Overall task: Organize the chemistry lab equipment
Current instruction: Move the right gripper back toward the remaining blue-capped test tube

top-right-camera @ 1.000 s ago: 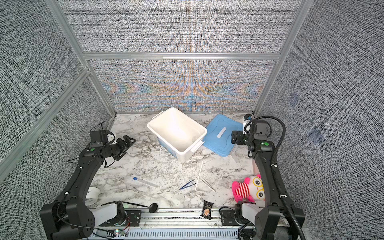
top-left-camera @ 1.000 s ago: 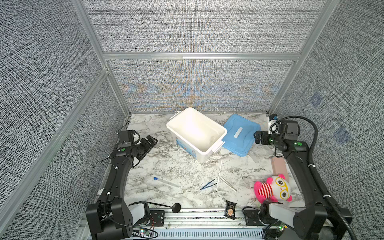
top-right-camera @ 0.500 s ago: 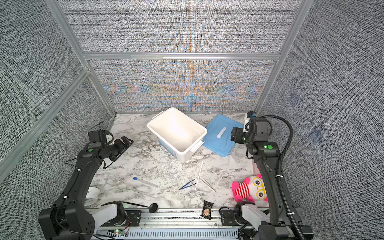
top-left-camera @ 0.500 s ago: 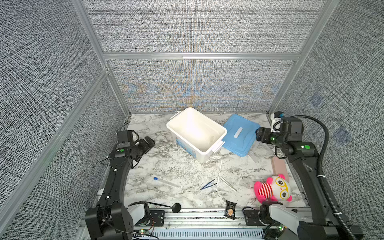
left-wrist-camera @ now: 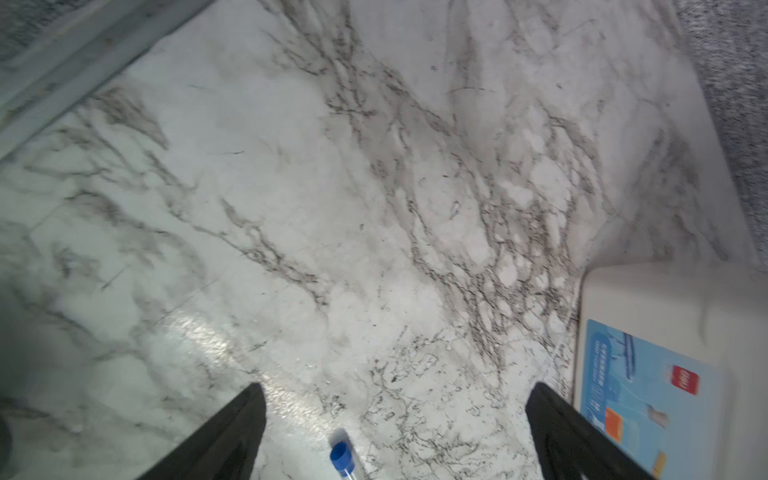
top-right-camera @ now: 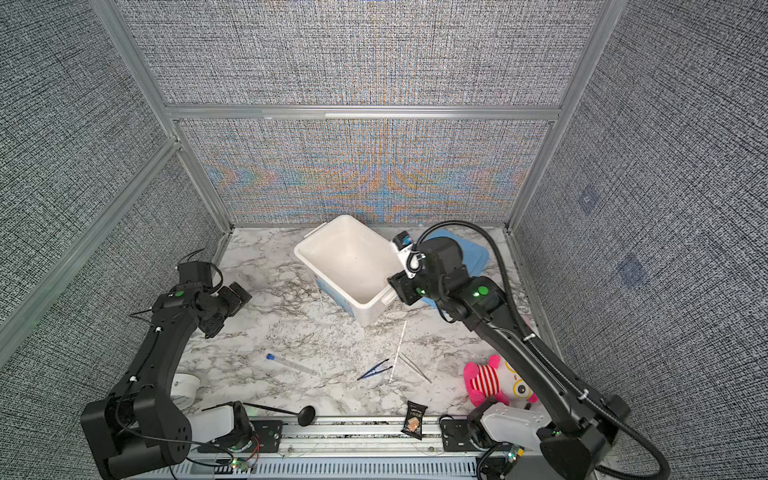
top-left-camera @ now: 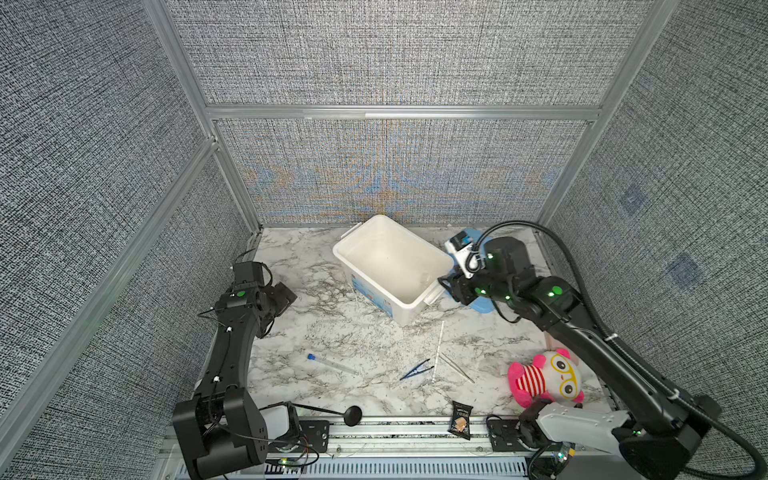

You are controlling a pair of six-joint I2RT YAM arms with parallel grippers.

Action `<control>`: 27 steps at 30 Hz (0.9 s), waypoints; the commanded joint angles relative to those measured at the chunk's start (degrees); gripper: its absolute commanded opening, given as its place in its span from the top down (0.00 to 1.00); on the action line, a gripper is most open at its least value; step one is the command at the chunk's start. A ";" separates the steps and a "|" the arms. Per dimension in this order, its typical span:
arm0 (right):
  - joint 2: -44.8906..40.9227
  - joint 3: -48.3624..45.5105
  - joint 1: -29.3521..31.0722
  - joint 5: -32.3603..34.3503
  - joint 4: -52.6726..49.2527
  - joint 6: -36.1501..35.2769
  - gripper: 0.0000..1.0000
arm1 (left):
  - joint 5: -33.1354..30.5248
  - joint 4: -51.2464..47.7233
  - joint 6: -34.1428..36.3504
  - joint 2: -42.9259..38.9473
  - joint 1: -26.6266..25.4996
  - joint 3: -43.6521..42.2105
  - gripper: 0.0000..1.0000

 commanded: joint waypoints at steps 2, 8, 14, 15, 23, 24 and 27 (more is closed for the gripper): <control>5.90 1.42 6.61 -2.61 5.22 -1.64 0.44 | -6.08 -4.23 -2.12 1.23 0.99 1.06 0.01; 16.88 3.82 16.35 -6.23 11.93 2.41 0.44 | -5.43 -4.00 -1.36 1.42 1.65 1.24 0.01; 26.71 5.70 23.02 -4.09 20.38 7.73 0.43 | -2.11 -2.69 -0.48 -0.36 3.32 1.06 0.01; 28.41 6.17 24.00 -4.40 21.53 7.91 0.43 | -2.76 -2.43 -0.47 -0.78 3.60 0.97 0.01; 43.69 14.34 29.54 -7.05 22.06 1.45 0.34 | -2.10 -2.29 -1.71 -2.03 5.22 -0.02 0.01; 45.56 15.18 29.63 -7.89 22.56 0.62 0.33 | -1.54 -2.44 -1.94 -1.91 5.72 -0.11 0.01; 51.14 19.46 29.77 -8.65 22.23 -0.09 0.33 | -1.64 -3.23 -1.88 -1.46 6.71 0.33 0.01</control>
